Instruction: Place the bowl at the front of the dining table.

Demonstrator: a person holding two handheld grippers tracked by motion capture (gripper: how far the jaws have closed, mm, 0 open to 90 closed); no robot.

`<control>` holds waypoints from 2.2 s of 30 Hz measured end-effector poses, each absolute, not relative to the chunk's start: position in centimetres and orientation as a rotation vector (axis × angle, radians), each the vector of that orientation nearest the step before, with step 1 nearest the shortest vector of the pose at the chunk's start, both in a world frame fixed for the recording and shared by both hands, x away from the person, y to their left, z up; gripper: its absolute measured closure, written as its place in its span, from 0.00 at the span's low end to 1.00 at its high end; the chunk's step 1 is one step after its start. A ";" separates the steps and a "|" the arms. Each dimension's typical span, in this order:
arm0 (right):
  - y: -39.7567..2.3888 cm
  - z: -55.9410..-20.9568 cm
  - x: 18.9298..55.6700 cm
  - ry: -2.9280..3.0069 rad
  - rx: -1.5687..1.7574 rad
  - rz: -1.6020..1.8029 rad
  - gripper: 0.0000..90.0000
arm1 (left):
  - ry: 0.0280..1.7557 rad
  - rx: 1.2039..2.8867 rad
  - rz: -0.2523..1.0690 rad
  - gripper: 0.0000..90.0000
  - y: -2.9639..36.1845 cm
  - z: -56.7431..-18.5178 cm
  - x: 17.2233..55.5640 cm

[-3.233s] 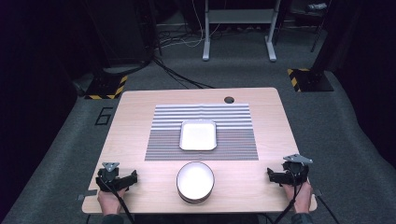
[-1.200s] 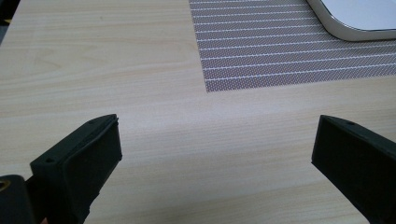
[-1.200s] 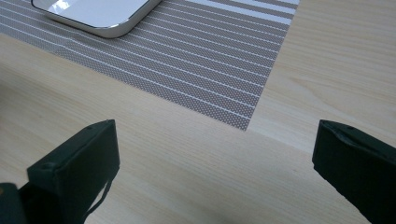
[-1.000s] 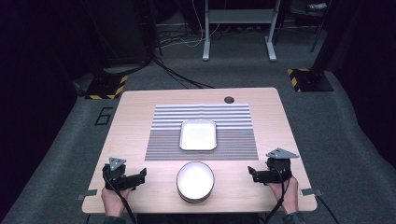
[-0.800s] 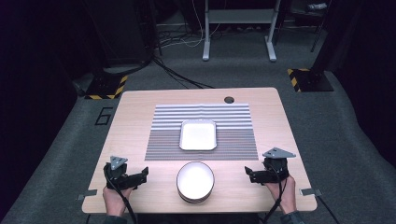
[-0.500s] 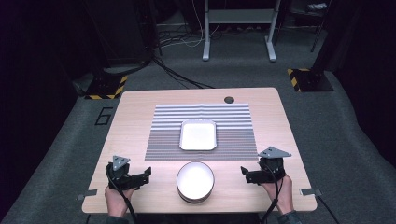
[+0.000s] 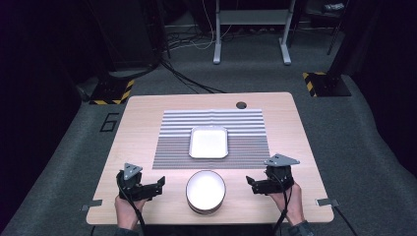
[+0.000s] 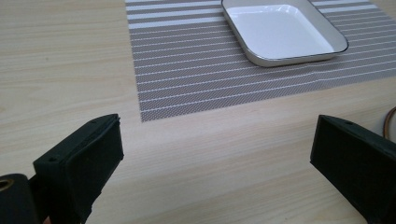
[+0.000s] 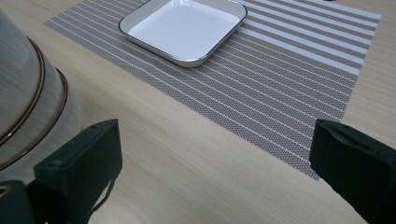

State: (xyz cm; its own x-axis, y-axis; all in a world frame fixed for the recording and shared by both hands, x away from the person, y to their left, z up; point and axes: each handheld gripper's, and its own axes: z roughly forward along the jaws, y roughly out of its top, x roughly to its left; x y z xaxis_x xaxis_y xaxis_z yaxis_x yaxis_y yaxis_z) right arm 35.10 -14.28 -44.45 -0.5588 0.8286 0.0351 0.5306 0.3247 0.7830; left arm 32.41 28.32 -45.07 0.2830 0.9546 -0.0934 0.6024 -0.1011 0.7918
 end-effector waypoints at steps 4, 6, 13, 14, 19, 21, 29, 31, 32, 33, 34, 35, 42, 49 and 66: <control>-13.7 -44.1 35.0 2.236 1.187 1.100 0.02 | 1.391 1.799 0.583 0.02 28.1 -44.7 32.3; -13.5 -44.0 35.0 2.239 1.181 1.112 0.02 | 1.388 1.797 0.580 0.02 28.0 -44.5 32.2; -12.3 -43.0 34.7 2.260 1.132 1.141 0.02 | 1.345 1.805 0.574 0.02 27.1 -43.4 31.7; -12.0 -42.8 34.7 2.264 1.120 1.144 0.02 | 1.335 1.808 0.574 0.02 26.9 -43.2 31.6; -11.1 -42.1 34.5 2.275 1.086 1.175 0.02 | 1.304 1.817 0.566 0.02 26.2 -42.5 31.5; -10.6 -41.8 34.4 2.290 1.061 1.191 0.02 | 1.293 1.815 0.555 0.02 26.0 -42.4 31.5; -9.1 -41.3 34.1 2.317 1.026 1.227 0.02 | 1.253 1.824 0.542 0.02 24.9 -41.9 31.4; -8.9 -41.3 34.1 2.322 1.016 1.230 0.02 | 1.242 1.825 0.531 0.02 24.6 -41.9 31.5; -8.7 -41.3 34.1 2.329 1.015 1.235 0.02 | 1.238 1.827 0.523 0.02 24.4 -41.9 31.5; -8.4 -41.3 34.2 2.341 1.014 1.243 0.02 | 1.233 1.830 0.521 0.02 24.3 -41.9 31.5; -8.4 -41.3 34.2 2.341 1.014 1.243 0.02 | 1.227 1.836 0.521 0.02 24.1 -41.9 31.5; -8.2 -41.3 34.2 2.345 1.004 1.237 0.02 | 1.223 1.836 0.518 0.03 23.9 -41.9 31.5; -6.6 -41.9 34.1 2.388 0.984 1.238 0.02 | 1.198 1.855 0.460 0.03 22.9 -42.6 31.9; -5.7 -42.9 34.3 2.433 0.988 1.235 0.01 | 1.176 1.891 0.420 0.03 22.1 -43.2 32.0; -3.9 -45.8 34.7 2.538 1.038 1.194 0.08 | 1.117 1.979 0.308 0.13 20.1 -46.0 32.2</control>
